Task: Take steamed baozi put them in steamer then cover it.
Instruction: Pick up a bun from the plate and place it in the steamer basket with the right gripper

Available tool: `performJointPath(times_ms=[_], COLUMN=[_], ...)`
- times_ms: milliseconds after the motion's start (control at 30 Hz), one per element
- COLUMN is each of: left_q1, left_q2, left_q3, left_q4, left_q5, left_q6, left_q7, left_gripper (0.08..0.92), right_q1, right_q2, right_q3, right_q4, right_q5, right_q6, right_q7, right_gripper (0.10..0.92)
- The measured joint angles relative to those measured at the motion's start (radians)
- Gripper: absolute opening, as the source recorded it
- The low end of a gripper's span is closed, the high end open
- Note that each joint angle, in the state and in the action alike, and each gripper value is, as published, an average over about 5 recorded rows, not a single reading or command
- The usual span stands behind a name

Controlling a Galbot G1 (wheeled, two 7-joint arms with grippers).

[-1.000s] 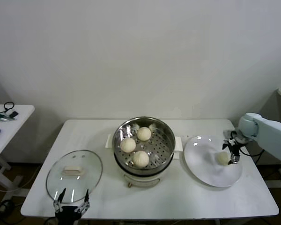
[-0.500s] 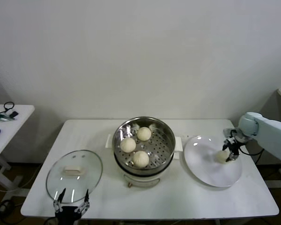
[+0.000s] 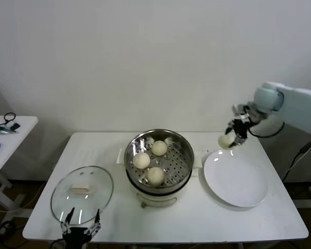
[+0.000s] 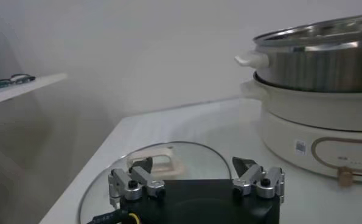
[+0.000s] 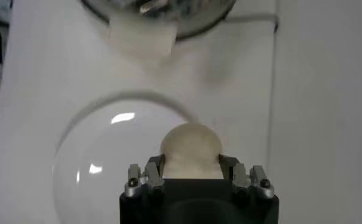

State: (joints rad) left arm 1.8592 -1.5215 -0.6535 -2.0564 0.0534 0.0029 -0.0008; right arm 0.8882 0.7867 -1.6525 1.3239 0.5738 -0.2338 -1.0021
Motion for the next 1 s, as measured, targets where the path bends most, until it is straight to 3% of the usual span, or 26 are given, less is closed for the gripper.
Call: performJointPath(times_ms=[400,1000], left_q1=[0.007,0.005], left_q2=[0.002,-0.001], left_q3=[-0.005,-0.006], left_q4=[-0.021,-0.025], left_q5=[-0.001,0.000], left_q6=[-0.002,-0.001], left_q7=[-0.008,-0.009], left_gripper=[0.823,0.823], right_q1=[0.115,-0.097], right_q2=[0.154,0.255], right_q3=[-0.050,-0.012], right_q4=[0.209,0.202], right_q5=[0.224,0.164], right_q6=[-0.142,-0.236], right_q7=[0.123,0.252], right_gripper=[0.619,0.619])
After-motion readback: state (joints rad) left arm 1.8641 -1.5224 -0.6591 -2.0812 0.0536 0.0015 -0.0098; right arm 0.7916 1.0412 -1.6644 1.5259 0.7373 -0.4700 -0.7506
